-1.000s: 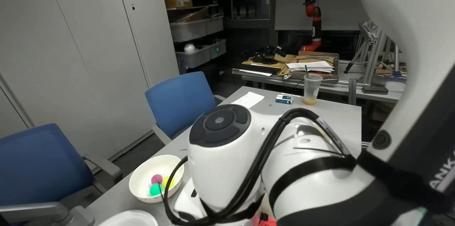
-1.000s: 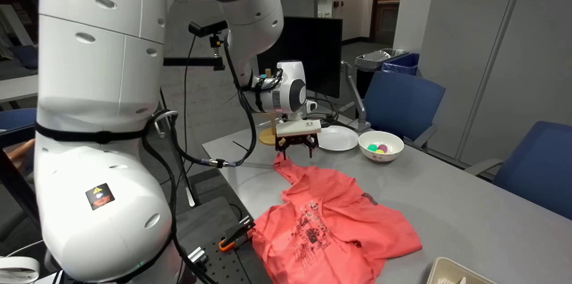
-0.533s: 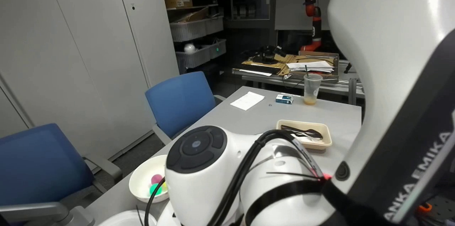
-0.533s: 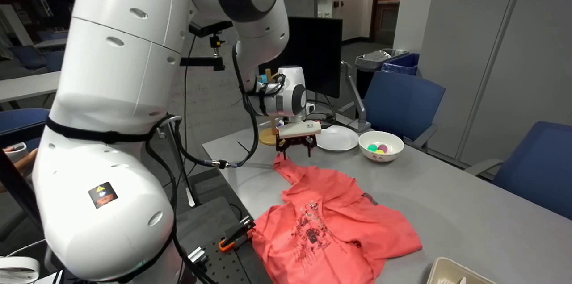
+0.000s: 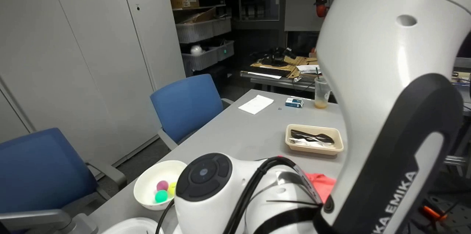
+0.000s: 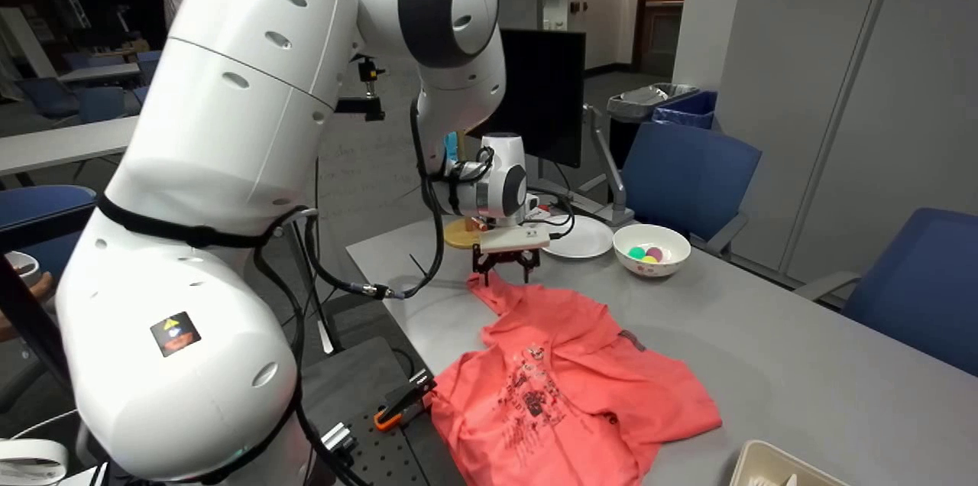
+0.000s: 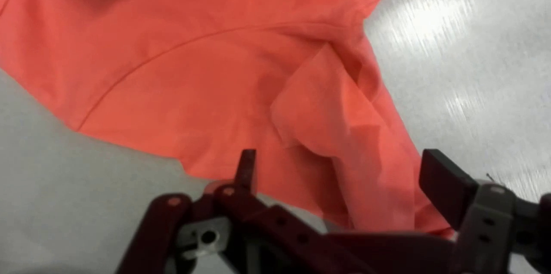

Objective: Fold the right sleeve and then the left sleeve of the sweatshirt, fold the sweatshirt in half from bottom to top

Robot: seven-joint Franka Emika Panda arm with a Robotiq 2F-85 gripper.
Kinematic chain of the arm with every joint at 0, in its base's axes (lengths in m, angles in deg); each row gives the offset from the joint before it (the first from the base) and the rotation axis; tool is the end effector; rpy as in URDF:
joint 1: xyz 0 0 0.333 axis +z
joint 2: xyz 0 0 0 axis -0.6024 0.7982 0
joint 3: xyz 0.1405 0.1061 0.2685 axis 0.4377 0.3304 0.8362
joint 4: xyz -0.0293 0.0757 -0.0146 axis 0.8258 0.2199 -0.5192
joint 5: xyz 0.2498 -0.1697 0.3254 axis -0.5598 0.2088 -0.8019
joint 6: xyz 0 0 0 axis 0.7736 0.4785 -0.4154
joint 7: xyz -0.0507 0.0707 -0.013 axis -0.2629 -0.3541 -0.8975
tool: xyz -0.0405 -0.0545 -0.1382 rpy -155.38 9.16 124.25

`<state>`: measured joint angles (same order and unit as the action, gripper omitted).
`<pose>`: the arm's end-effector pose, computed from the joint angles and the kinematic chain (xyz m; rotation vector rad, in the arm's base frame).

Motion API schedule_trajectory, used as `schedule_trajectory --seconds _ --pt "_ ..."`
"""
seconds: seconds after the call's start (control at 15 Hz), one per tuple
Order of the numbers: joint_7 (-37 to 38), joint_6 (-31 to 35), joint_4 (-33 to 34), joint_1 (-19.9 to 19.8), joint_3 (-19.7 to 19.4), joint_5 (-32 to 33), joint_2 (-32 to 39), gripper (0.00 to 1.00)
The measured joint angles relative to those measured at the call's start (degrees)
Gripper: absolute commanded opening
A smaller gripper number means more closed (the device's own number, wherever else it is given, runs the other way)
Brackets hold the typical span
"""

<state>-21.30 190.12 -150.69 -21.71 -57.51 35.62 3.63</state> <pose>0.5166 0.3072 0.0313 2.6633 1.6491 -0.0207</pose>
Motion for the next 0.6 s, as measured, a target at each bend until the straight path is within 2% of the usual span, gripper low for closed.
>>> schedule_trajectory --seconds 0.53,0.6 --pt "0.0 1.49 0.79 -0.76 0.0 -0.24 2.01 0.06" --pt "0.0 1.55 0.8 -0.86 0.0 -0.25 2.03 0.01"
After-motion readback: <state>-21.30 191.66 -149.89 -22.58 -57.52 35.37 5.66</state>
